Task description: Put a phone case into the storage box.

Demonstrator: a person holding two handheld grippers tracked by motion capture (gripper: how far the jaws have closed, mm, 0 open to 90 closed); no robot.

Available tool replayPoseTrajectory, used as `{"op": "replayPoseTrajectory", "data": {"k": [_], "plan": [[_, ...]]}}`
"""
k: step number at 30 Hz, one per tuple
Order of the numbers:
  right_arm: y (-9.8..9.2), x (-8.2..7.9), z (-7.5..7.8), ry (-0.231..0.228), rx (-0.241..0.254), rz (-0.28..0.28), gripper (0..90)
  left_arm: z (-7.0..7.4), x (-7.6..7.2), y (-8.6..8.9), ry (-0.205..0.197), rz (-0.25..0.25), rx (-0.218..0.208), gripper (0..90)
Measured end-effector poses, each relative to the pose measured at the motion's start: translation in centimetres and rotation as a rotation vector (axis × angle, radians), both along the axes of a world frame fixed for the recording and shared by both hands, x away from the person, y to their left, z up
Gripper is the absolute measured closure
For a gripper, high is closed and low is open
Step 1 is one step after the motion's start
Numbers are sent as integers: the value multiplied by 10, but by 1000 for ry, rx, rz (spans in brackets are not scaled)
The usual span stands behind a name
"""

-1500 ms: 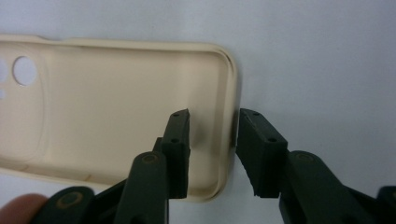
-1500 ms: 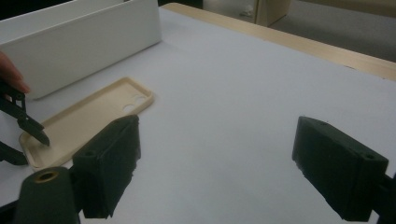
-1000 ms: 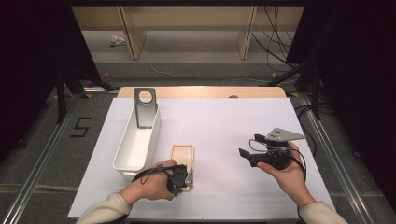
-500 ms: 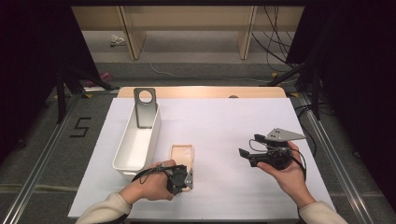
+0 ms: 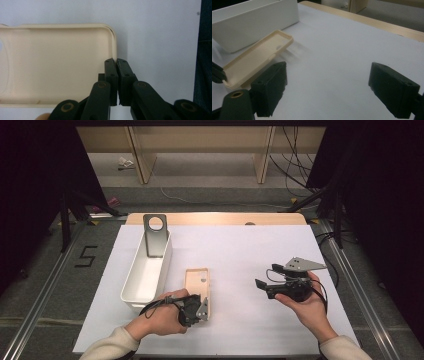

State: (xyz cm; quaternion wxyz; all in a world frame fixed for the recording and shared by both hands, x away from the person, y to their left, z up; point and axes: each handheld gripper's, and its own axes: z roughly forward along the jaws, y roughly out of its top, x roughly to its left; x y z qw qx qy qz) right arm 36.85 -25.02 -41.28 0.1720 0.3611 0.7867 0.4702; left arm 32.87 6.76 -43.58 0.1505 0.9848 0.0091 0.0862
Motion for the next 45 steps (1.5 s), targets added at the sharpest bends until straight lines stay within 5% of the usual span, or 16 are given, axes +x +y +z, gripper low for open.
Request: {"op": "replayPoseTrajectory", "data": {"k": [4,16,25,30,36,40,41,45], "plan": [[2,0,0,4,5,1,160,7,-2,-3,-47,-19,-48,875],[34,8,-2,81,46,68,182,5,-4,-11,-57,-46,-32,875],[85,22,-14,210,29,126,255,10,-8,-18,-68,-67,-42,875],[98,33,-20,255,44,125,292,11,-9,-20,-69,-77,-46,875],[107,46,-27,324,57,106,367,14,-11,-22,-71,-90,-50,876],[107,50,-30,360,81,101,489,14,-12,-24,-72,-96,-55,875],[107,50,-30,368,97,107,591,14,-12,-24,-70,-100,-55,876],[104,49,-28,382,125,106,660,13,-12,-24,-61,-101,-55,875]]}}
